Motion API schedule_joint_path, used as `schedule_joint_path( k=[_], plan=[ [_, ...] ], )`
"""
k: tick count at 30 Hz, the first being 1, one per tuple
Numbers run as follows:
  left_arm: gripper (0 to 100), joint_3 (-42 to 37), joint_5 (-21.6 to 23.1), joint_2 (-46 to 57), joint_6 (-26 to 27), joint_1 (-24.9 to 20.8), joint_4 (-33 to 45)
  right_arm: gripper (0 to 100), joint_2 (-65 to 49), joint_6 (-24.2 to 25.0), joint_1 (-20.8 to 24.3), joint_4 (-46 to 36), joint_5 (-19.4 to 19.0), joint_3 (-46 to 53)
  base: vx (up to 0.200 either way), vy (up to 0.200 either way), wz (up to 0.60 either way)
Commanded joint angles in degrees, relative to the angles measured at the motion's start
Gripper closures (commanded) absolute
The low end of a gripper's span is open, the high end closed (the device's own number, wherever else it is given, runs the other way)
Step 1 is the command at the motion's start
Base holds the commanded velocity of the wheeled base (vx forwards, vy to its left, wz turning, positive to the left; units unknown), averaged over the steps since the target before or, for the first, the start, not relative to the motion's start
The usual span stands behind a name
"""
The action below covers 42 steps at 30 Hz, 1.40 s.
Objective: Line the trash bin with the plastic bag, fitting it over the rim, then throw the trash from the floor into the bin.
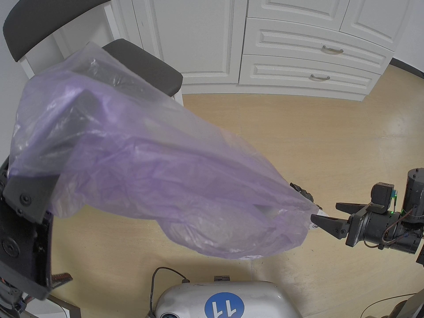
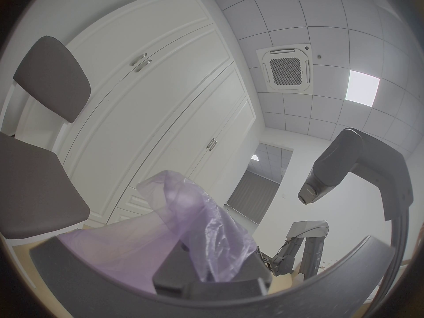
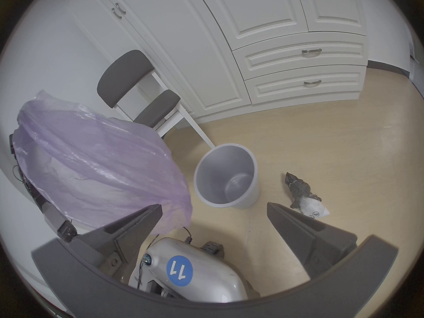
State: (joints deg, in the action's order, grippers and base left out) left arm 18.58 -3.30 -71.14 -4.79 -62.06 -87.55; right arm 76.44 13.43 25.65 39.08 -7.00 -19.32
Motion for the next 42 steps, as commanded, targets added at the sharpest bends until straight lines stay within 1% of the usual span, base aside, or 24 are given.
schedule_joint_path(
  k=[1, 2, 3, 4, 5, 8, 9, 10, 11, 12, 14, 17, 18, 19, 22, 28, 34, 35, 36, 40, 42],
  plan=[
    [100, 0.32, -0.04, -0.22, -0.31, -0.08, -0.07, 0, 1.35, 1.95, 3.27, 1.35, -0.21, 0.16, 0.0, 0.0, 0.0],
    [100, 0.32, -0.04, -0.22, -0.31, -0.08, -0.07, 0, 1.35, 2.12, 3.44, 1.52, -0.21, 0.16, 0.0, 0.0, 0.0],
    [100, 0.49, -0.04, -0.22, -0.31, -0.08, -0.07, 0, 2.31, 3.62, 4.76, 3.1, -0.21, 0.34, 0.0, 0.0, 0.0],
    [100, 1.02, -0.04, -0.22, -0.57, -0.08, -0.07, 0, 3.81, 5.64, 5.82, 6.53, -0.12, 1.22, 0.0, 0.0, 0.0],
    [100, 1.55, -0.12, -0.22, -0.92, -0.08, -0.07, 0, 4.78, 6.43, 6.17, 9.26, -0.12, 2.01, 0.0, 0.0, 0.0],
    [100, 2.69, -0.21, -0.14, -2.33, -0.08, -0.07, 0, 8.47, 6.96, 7.13, 17.43, -0.12, 4.73, 0.0, 0.0, 0.0],
    [100, 2.87, -0.21, -0.14, -2.59, -0.08, -0.07, 0, 9.08, 6.96, 7.22, 18.66, -0.12, 5.08, 0.0, 0.0, 0.0],
    [100, 3.48, -0.39, -0.22, -3.21, -0.08, -0.07, 0, 11.46, 6.96, 7.49, 23.06, 0.05, 6.31, 0.0, 0.0, 0.0],
    [100, 3.92, -0.48, -0.22, -3.47, -0.08, -0.07, 0, 12.95, 6.96, 7.49, 25.78, 0.14, 6.84, 0.0, 0.0, 0.0],
    [100, 3.92, -0.48, -0.22, -3.47, -0.08, 0.01, 0, 13.13, 6.96, 7.49, 26.13, 0.23, 6.93, 0.0, 0.0, 0.0],
    [100, 4.54, -0.65, -0.14, -3.82, -0.08, 0.01, 0, 15.67, 7.4, 7.49, 32.64, 0.32, 8.07, 0.0, 0.0, 0.0],
    [100, 5.15, -0.74, -0.05, -3.91, -0.08, 0.01, 0, 16.9, 9.33, 7.57, 38.26, 0.23, 8.95, 0.0, 0.0, 0.0],
    [100, 5.15, -0.74, -0.05, -3.91, -0.08, 0.01, 0, 16.9, 9.33, 7.57, 38.26, 0.23, 8.95, 0.0, 0.0, 0.0],
    [100, 5.33, -0.74, -0.14, -4.17, -0.08, -0.07, 0, 17.17, 10.56, 7.57, 40.72, 0.05, 9.57, 0.0, 0.0, 0.0],
    [100, 5.42, -0.74, -0.14, -5.05, -0.08, 0.01, 0, 17.26, 11.26, 8.63, 41.69, -0.21, 10.36, 0.0, 0.0, 0.0],
    [100, 5.77, -0.74, 0.39, -5.67, -0.08, 0.01, 0, 19.45, 10.91, 10.65, 41.95, -0.12, 11.32, 0.0, 0.0, 0.0],
    [100, 5.77, -0.74, 0.57, -6.37, -0.78, -0.07, 0, 20.24, 11.35, 11.0, 42.39, 0.05, 10.71, 0.0, 0.0, 0.0],
    [100, 5.68, -0.74, 0.22, -6.63, -0.87, -0.07, 0, 20.24, 11.53, 11.0, 44.06, 0.05, 10.71, 0.0, 0.0, 0.0],
    [100, 5.68, -0.74, 0.22, -6.63, -0.87, -0.07, 0, 20.24, 11.53, 11.0, 44.06, 0.05, 10.71, 0.0, 0.0, 0.0],
    [100, 5.5, -0.74, -0.4, -7.78, -1.57, -0.07, 0, 22.44, 11.35, 11.0, 50.65, 0.49, 11.41, 0.0, 0.0, 0.0],
    [100, 5.5, -0.74, -0.4, -7.69, -1.66, -0.07, 0, 23.5, 11.44, 11.0, 50.92, 0.85, 11.59, 0.0, 0.0, 0.0]
  ],
)
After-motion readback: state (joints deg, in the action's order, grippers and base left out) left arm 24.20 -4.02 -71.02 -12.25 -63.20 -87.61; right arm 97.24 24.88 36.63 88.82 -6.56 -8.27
